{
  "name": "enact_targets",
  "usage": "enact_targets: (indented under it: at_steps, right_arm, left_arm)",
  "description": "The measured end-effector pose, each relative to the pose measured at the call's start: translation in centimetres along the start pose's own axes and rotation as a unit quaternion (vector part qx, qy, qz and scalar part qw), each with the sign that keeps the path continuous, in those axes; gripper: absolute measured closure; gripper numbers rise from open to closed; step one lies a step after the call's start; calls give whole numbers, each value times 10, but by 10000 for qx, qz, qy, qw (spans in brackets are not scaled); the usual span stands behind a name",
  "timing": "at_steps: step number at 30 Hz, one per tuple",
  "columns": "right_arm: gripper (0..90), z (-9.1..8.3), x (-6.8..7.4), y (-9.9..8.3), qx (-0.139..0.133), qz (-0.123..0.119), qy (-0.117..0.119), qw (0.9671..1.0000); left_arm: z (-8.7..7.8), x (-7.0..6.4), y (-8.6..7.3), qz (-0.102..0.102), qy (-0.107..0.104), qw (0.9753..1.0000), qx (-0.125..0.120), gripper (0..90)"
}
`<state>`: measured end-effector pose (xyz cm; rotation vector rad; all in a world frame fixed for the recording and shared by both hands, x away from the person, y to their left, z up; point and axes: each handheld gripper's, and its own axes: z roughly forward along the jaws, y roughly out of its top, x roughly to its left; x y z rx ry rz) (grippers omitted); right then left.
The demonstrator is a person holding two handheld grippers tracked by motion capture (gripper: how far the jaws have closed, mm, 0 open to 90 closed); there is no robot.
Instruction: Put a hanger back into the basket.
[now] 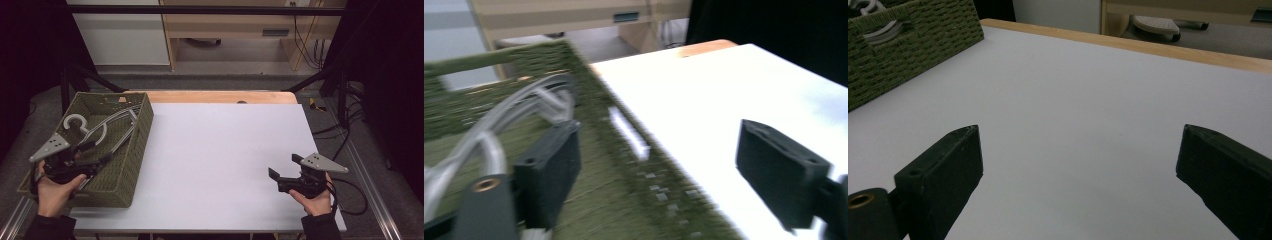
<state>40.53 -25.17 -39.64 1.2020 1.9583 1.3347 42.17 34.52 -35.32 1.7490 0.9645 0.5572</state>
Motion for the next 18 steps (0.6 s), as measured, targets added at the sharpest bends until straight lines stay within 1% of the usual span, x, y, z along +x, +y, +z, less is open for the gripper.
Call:
enact_targets:
  at_steps: [1, 3, 4, 7, 8, 10, 11, 12, 13, 16, 18]
  right_arm:
    - [50, -1, -1, 0, 1, 3, 19, 10000]
    - [49, -2, -2, 0, -52, 28, 28, 10000]
    - [47, -3, -2, 0, -73, 46, 40, 10000]
    - [43, -5, -4, -1, -132, 31, 78, 9999]
    - [39, -5, -4, -1, -154, 75, 75, 9998]
    - [36, -6, -5, -1, -175, 96, 87, 9998]
    - [31, -7, -6, -2, -178, 56, 105, 9998]
    - [29, -7, -5, -1, -196, 78, 94, 9997]
    - [25, -7, -6, -2, -215, 26, 115, 9997]
    - [23, -9, -5, -1, -277, 50, 167, 9995]
    - [23, -10, -4, 0, -310, 70, 195, 9993]
  left_arm:
    - [3, -6, -1, -5, -28, 10000, -8, 117]
    - [9, -16, -4, 127, -89, 9998, 125, 95]
    - [12, -20, -5, 147, -89, 9998, 136, 81]
    - [16, -30, -11, 162, -199, 9996, 97, 76]
    - [17, -33, -13, 177, -244, 9995, 89, 76]
    - [19, -37, -17, 227, -282, 9993, 47, 75]
    - [20, -38, -19, 253, -334, 9991, 54, 76]
    - [22, -39, -19, 234, -400, 9989, 66, 76]
    - [23, -40, -20, 226, -454, 9987, 74, 75]
    - [25, -43, -20, 267, -479, 9984, 114, 72]
    - [25, -43, -20, 260, -471, 9985, 97, 72]
